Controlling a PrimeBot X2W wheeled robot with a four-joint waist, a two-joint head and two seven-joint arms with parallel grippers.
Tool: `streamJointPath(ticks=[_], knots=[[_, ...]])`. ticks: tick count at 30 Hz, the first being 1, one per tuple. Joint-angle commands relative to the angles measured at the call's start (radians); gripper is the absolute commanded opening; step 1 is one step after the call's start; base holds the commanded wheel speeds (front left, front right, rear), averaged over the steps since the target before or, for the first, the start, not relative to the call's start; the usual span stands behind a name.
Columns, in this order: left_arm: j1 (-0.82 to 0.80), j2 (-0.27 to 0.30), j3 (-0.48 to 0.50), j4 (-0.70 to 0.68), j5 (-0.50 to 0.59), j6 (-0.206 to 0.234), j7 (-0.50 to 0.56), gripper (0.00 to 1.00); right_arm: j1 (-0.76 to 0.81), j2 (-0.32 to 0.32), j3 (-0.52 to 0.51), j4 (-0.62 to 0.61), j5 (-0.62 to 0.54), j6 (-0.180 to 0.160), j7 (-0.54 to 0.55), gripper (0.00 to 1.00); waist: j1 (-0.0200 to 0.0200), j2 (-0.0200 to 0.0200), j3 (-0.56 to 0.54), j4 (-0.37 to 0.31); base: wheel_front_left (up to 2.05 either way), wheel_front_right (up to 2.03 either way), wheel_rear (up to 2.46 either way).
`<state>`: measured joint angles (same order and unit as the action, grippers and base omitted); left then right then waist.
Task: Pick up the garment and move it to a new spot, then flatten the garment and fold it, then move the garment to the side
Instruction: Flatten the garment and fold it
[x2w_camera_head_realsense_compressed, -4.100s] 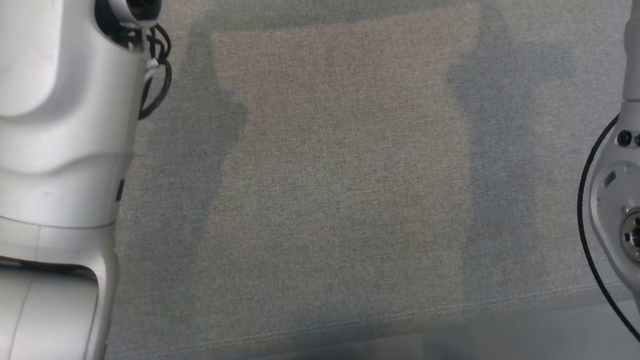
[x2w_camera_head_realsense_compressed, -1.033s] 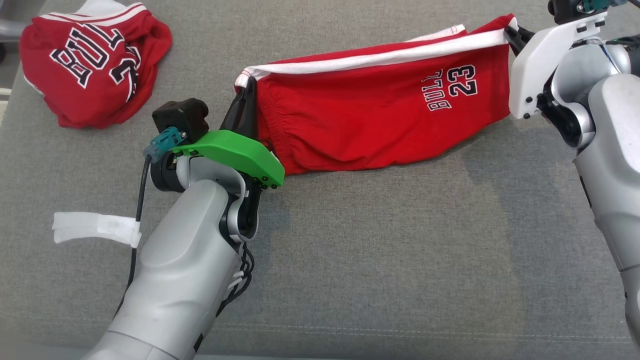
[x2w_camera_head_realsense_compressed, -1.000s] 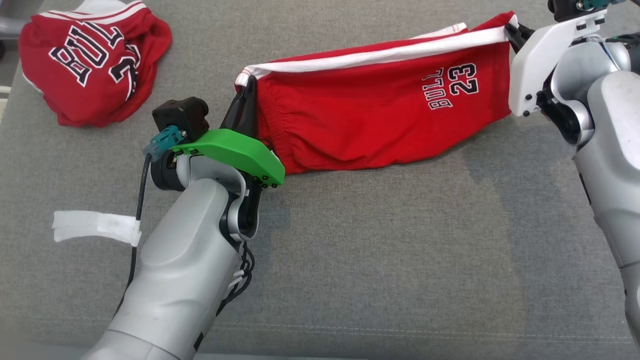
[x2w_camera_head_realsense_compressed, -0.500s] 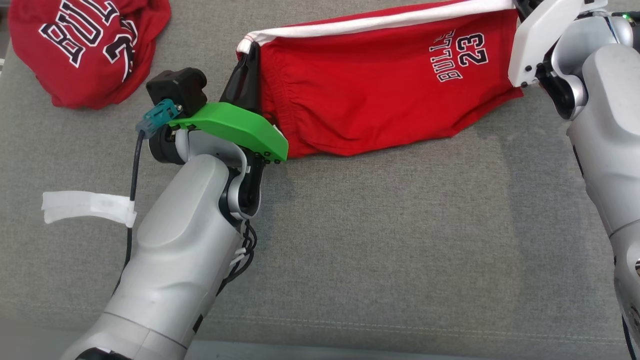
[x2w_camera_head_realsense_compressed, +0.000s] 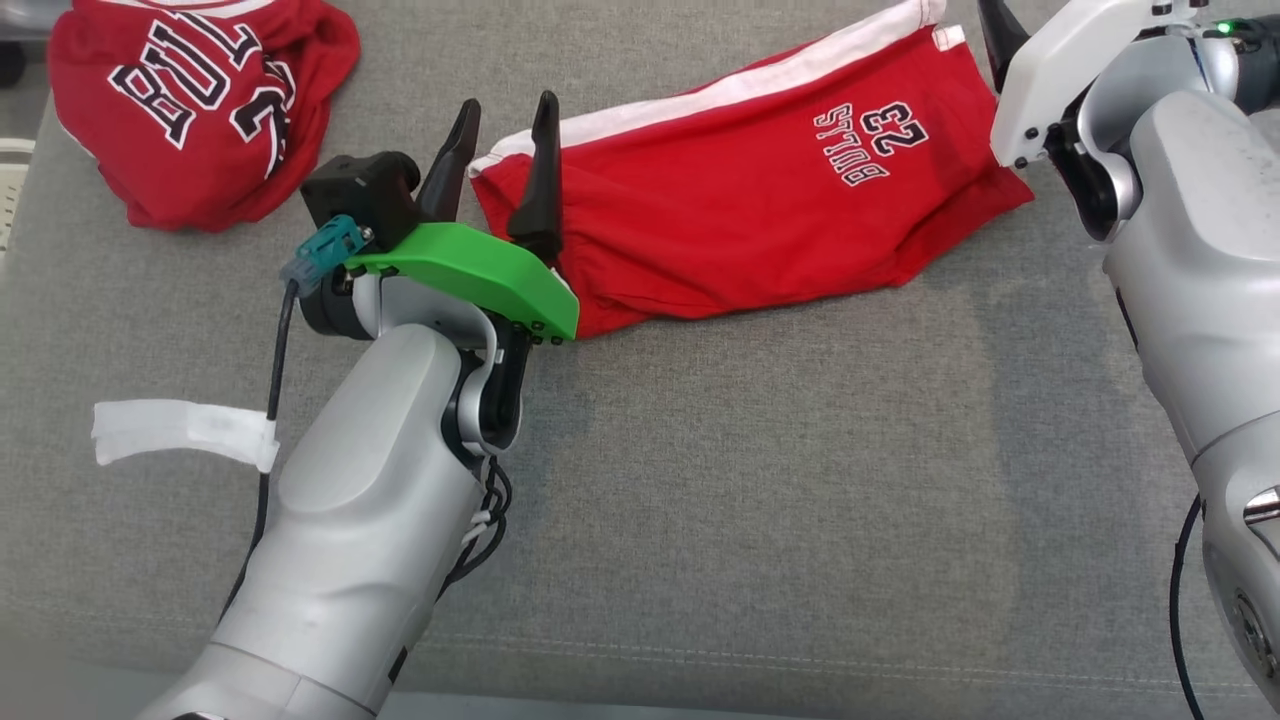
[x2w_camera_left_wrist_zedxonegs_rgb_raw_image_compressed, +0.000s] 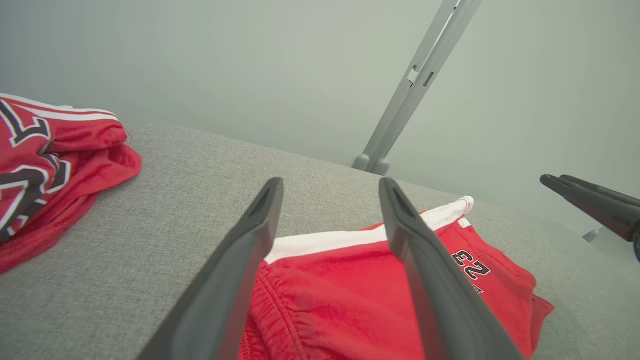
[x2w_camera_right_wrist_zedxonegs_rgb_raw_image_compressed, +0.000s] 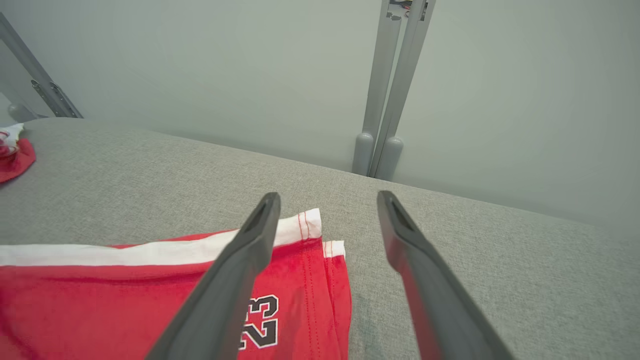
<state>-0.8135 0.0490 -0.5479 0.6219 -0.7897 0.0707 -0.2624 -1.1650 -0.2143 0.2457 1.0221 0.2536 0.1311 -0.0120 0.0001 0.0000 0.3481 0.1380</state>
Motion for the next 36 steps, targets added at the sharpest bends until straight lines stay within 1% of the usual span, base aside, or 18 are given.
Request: streamJointPath(ticks=[1,5,9,12,14,17,21,28,31,36], knots=[[0.014,0.003,0.001,0.003,0.013,-0.004,-0.003,1.00,0.001,-0.001,0.002,0.005,0.007,-0.001,-0.008,1.00,-0.0001,0.0000,-0.023,-0.001,0.00,0.00,0.00],[0.046,0.003,0.007,0.004,0.041,-0.012,-0.003,1.00,0.039,-0.012,-0.012,0.035,0.028,-0.001,-0.021,1.00,-0.0001,0.0000,-0.071,-0.001,0.00,0.00,0.00],[0.103,0.003,0.025,-0.038,0.100,-0.008,-0.003,1.00,0.094,-0.024,-0.045,0.064,0.037,-0.001,-0.068,1.00,-0.0001,0.0000,-0.126,0.007,0.00,0.00,0.00],[0.170,0.009,0.059,-0.104,0.170,0.011,-0.003,1.00,0.149,-0.025,-0.091,0.089,0.051,-0.001,-0.123,1.00,-0.0001,0.0000,-0.165,0.019,0.00,0.00,0.00],[0.239,0.008,0.083,-0.155,0.202,0.009,-0.001,1.00,0.184,-0.017,-0.114,0.103,0.060,-0.001,-0.155,1.00,-0.0001,0.0000,-0.190,0.026,0.00,0.00,0.00],[0.327,0.021,0.094,-0.228,0.265,0.000,-0.002,1.00,0.228,-0.019,-0.150,0.132,0.071,-0.001,-0.186,1.00,-0.0001,0.0000,-0.218,0.039,0.00,0.00,0.00],[0.439,0.040,0.092,-0.293,0.326,0.008,-0.002,1.00,0.271,-0.023,-0.193,0.182,0.073,-0.001,-0.202,1.00,-0.0001,0.0000,-0.239,0.065,0.00,0.00,0.00],[0.541,0.051,0.095,-0.419,0.359,0.004,-0.002,1.00,0.290,-0.048,-0.268,0.245,0.074,-0.001,-0.197,1.00,-0.0001,0.0000,-0.219,0.129,0.00,0.00,0.00],[0.548,0.048,0.081,-0.447,0.367,-0.001,-0.002,1.00,0.289,-0.066,-0.302,0.258,0.057,-0.001,-0.181,1.00,-0.0001,0.0000,-0.201,0.156,0.00,0.00,0.00],[0.540,0.041,0.064,-0.473,0.373,-0.003,-0.002,1.00,0.273,-0.078,-0.355,0.268,0.019,-0.001,-0.132,1.00,-0.0001,0.0000,-0.164,0.190,0.00,0.00,0.00]])
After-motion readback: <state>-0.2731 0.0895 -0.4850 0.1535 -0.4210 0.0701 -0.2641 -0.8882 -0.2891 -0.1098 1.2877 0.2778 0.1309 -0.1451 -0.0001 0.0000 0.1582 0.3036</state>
